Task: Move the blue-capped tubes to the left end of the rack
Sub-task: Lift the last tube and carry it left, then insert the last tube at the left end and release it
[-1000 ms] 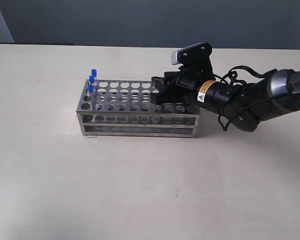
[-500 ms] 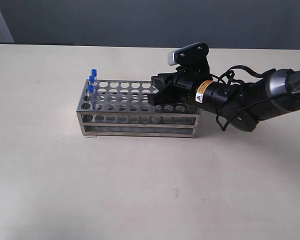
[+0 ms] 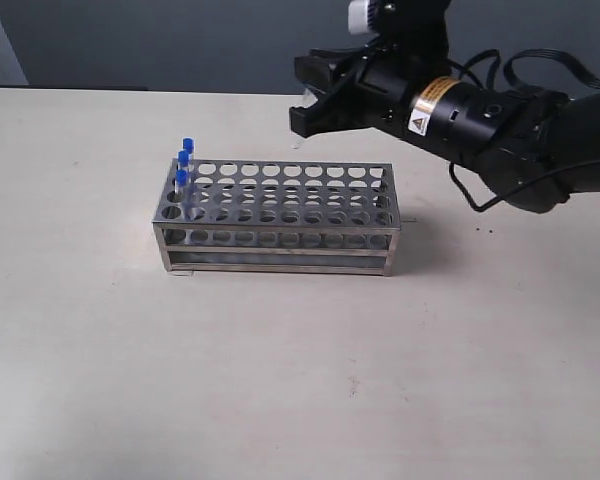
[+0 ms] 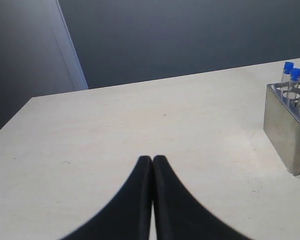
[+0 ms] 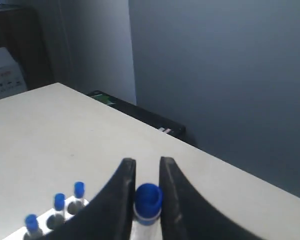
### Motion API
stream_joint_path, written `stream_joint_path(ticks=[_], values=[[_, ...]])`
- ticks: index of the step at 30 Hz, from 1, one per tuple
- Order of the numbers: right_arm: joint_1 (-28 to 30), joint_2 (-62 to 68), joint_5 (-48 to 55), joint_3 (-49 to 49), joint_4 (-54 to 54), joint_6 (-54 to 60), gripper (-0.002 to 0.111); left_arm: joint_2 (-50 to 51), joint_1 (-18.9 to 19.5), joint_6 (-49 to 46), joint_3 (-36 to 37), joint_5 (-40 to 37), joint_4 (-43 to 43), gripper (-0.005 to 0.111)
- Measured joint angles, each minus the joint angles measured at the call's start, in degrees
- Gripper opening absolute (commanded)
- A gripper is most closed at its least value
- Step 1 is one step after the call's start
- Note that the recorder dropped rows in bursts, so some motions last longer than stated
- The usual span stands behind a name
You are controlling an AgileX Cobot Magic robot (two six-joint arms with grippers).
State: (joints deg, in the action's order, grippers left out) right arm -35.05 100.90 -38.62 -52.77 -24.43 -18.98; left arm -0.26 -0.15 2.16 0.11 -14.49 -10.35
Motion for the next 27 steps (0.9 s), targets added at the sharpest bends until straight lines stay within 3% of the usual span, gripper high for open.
stream_joint_path(ticks=[14,27], values=[[-14.64,10.43,6.94,-14.81,-6.02,-2.66,-0.001,0.00,0.00,0.00,0.00,0.00,0.00,0.000],[-15.43,17.54,8.37,-16.36,-6.53,-2.90,-0.001,0.00,0.00,0.00,0.00,0.00,0.00,0.000]])
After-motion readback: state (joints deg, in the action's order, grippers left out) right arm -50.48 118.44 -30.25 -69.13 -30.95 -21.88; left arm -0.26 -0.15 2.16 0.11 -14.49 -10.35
